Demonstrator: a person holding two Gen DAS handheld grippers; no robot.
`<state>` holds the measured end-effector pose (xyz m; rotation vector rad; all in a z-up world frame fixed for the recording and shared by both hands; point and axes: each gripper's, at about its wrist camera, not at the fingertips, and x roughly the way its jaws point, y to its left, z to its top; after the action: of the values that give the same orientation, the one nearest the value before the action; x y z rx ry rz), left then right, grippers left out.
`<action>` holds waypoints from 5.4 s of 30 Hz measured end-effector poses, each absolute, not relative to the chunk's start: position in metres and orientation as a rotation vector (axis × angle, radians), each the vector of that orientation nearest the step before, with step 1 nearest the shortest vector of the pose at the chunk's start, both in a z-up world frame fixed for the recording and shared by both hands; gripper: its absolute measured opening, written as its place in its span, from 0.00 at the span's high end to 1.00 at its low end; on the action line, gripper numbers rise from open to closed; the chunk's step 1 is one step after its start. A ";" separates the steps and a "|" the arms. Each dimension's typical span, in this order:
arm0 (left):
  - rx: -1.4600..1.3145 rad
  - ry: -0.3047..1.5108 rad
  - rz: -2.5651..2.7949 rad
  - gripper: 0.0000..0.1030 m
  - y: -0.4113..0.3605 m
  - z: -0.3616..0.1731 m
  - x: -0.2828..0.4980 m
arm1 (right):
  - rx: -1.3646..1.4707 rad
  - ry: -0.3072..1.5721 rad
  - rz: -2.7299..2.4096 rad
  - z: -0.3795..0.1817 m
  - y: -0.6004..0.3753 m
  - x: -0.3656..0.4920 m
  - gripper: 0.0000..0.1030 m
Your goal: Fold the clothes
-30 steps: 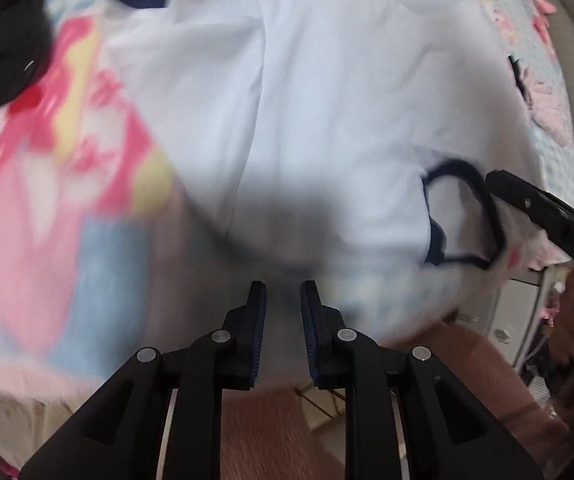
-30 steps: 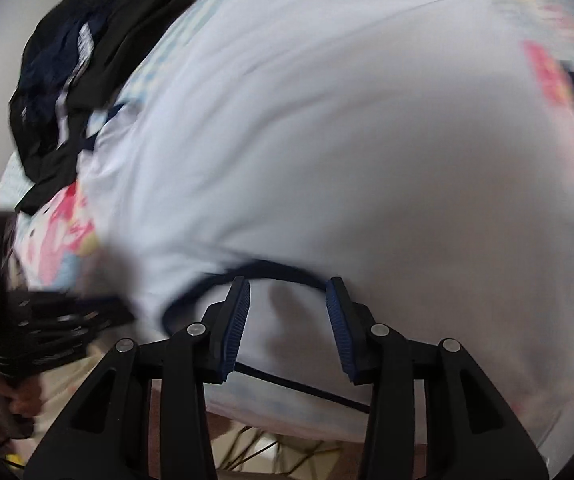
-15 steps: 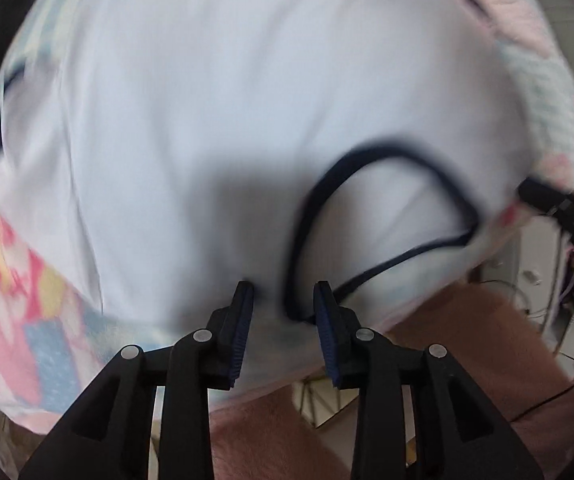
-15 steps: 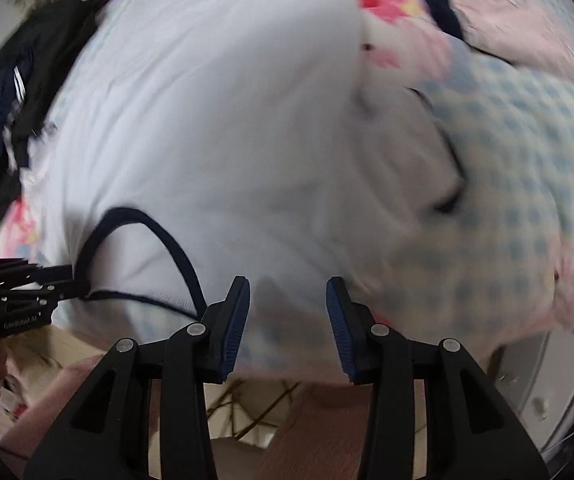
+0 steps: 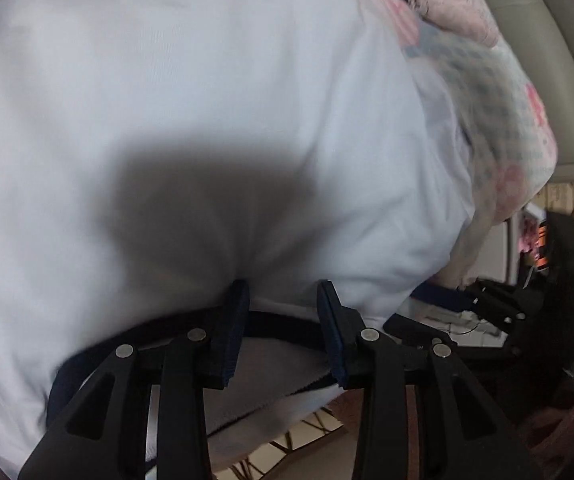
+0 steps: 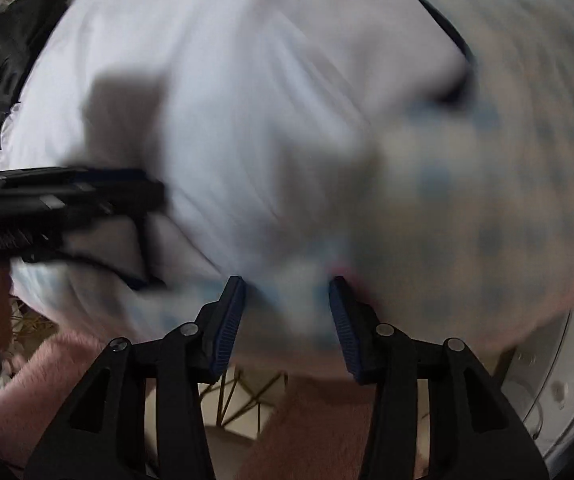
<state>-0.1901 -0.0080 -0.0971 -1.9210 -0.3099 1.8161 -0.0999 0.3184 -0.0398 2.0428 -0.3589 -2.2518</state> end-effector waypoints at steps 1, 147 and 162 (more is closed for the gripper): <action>-1.903 -0.303 1.822 0.64 -0.009 -0.090 -0.187 | 2.041 -0.369 -2.252 -0.038 0.320 -0.099 0.59; -1.596 -0.199 1.583 0.74 0.181 -0.113 -0.282 | 2.160 -0.389 -2.381 -0.066 0.379 -0.200 0.66; -1.669 -0.233 1.594 0.73 0.178 -0.126 -0.263 | 2.129 -0.699 -2.306 -0.119 0.432 -0.185 0.90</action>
<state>-0.2634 0.1785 -0.1262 -1.6692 -0.2334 1.5945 -0.1845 0.4325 -0.1191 2.1286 -0.6989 -2.3061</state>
